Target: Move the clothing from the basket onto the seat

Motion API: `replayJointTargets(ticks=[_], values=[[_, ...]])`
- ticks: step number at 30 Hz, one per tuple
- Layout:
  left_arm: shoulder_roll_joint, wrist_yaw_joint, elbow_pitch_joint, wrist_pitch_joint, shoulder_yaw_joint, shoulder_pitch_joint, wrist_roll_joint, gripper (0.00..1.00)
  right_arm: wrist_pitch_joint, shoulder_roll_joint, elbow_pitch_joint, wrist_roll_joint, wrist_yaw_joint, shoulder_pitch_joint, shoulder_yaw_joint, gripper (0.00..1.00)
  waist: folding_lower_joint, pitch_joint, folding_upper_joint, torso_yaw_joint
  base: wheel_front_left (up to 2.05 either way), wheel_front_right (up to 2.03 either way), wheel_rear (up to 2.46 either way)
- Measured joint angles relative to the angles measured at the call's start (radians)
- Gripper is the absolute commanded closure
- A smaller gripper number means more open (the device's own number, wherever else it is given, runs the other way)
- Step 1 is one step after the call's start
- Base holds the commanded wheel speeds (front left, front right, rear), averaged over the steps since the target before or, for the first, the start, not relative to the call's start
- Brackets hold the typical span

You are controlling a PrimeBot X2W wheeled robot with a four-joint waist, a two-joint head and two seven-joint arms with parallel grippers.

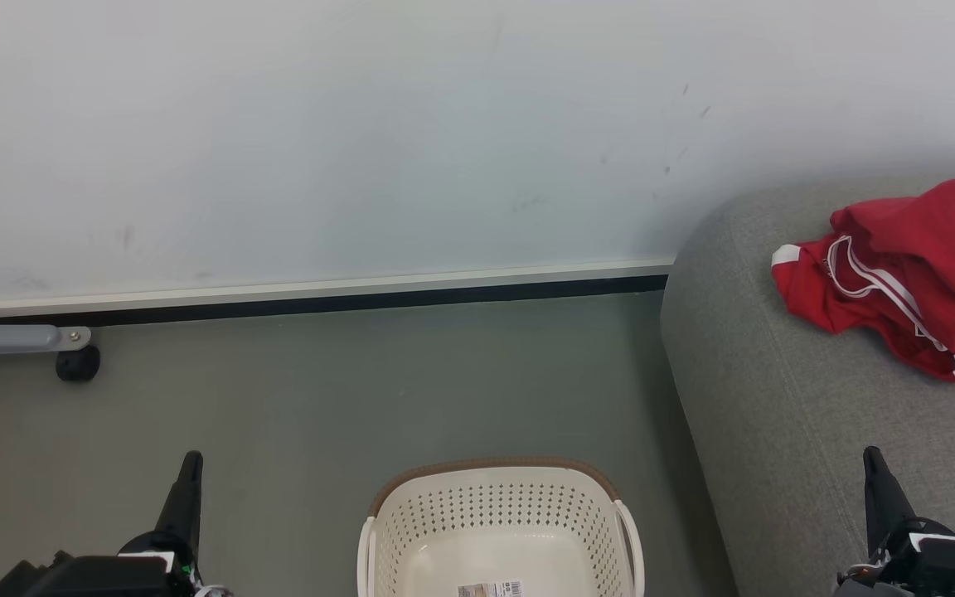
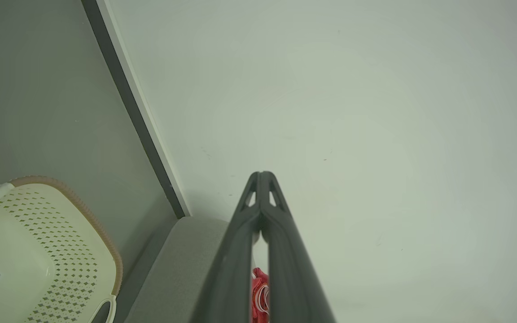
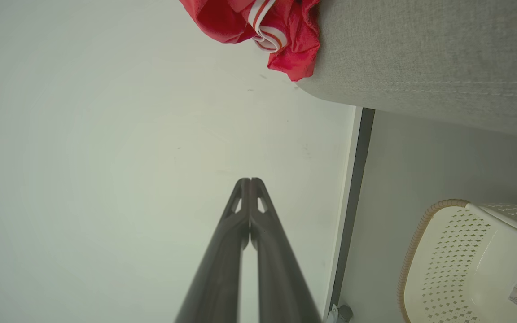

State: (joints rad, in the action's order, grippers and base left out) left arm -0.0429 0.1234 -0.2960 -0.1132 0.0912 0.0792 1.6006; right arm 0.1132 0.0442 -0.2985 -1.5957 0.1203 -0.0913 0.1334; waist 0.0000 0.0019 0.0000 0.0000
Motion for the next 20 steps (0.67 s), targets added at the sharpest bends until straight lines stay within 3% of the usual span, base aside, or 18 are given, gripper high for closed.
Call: replayJointTargets(ticks=[20], values=[[0.0,0.0,0.0,0.0,0.0,0.0,0.0,1.0,0.0,0.0,0.0,0.0,0.0,0.0,0.0,1.0,0.0,0.0,0.0,0.0,0.0,0.0,0.0]])
